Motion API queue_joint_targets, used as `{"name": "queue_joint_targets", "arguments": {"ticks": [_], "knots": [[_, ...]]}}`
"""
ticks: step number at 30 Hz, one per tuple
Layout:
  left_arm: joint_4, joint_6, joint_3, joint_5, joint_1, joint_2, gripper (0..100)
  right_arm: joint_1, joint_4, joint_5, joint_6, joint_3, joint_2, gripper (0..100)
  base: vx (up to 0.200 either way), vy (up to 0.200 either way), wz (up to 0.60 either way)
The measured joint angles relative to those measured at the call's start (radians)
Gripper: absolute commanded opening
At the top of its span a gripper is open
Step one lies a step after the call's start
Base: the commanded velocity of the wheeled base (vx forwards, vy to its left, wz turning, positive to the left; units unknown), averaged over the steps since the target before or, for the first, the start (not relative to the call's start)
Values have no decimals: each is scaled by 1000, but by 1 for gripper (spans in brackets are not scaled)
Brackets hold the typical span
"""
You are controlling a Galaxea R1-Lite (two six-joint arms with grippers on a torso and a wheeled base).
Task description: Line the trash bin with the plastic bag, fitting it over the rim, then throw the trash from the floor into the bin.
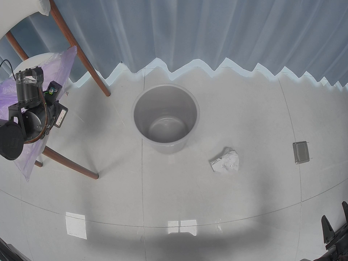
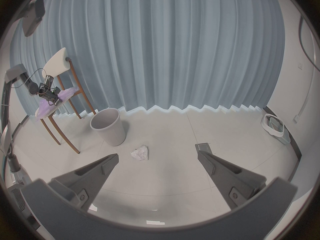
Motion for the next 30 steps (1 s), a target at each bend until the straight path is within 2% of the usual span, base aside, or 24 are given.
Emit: {"name": "queue_joint_targets", "arguments": {"ticks": [7, 10, 14, 19, 24, 30], "knots": [[12, -86, 0, -2, 0, -11, 0, 0, 0, 0, 0, 0, 0, 100, 0, 0, 0], [36, -178, -1, -3, -1, -28, 0, 0, 0, 0, 0, 0, 0, 100, 0, 0, 0], [123, -350, -2, -22, 1, -74, 0, 0, 0, 0, 0, 0, 0, 100, 0, 0, 0], [228, -574, 3, -143, 3, -151, 0, 0, 0, 0, 1, 0, 0, 100, 0, 0, 0], [259, -819, 36, -251, 14, -216, 0, 0, 0, 0, 2, 0, 0, 100, 0, 0, 0], [270, -1082, 119, -453, 78, -290, 0, 0, 0, 0, 3, 0, 0, 100, 0, 0, 0]]}}
